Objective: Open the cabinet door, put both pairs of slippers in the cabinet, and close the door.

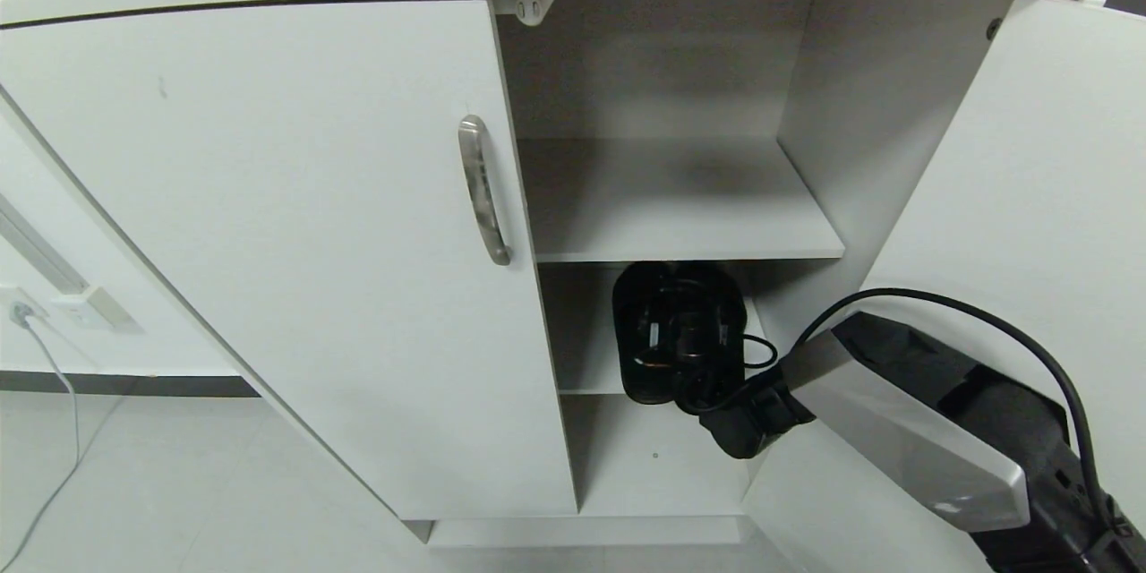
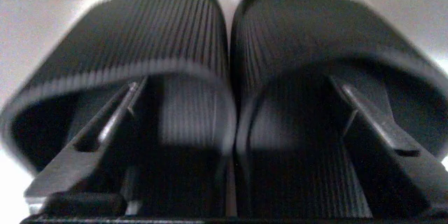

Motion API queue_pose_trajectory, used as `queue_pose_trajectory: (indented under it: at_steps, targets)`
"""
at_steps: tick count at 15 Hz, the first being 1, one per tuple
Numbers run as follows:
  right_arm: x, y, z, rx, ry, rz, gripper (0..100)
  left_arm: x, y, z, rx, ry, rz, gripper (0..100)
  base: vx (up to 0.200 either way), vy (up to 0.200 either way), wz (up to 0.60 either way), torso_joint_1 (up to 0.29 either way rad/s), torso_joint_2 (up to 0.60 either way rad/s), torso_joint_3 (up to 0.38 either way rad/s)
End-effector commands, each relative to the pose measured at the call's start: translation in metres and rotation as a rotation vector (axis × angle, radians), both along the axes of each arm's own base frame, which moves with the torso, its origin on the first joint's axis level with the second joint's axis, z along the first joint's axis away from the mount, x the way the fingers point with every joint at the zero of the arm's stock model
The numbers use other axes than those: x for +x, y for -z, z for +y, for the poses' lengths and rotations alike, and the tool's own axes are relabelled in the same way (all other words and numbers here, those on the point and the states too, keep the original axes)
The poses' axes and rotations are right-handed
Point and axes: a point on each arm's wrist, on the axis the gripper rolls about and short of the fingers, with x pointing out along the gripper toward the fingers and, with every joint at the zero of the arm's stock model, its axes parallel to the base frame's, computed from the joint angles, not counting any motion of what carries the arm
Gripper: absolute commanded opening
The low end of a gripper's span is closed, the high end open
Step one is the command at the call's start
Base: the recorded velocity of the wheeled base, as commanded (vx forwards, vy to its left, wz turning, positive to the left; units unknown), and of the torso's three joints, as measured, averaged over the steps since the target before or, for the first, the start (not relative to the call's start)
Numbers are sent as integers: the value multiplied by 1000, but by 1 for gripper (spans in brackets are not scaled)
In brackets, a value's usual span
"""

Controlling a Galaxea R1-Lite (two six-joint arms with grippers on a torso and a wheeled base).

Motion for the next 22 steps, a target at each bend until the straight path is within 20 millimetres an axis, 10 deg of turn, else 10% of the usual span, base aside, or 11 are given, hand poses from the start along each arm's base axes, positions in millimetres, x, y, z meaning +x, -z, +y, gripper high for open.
queue_pose_trajectory:
  at_steps: [1,10,22]
  targets:
    - [-26,-26,1,14,-32,-24,100,0,0,0,0,-1,1,0,0,0,0,0,0,0]
    - [-160,-43,-18,-9,-223,10,100,0,0,0,0,1,1,0,0,0,0,0,0,0]
    - [-164,-40,-16,8,-235,-6,100,0,0,0,0,2,1,0,-117,0,0,1,2,1]
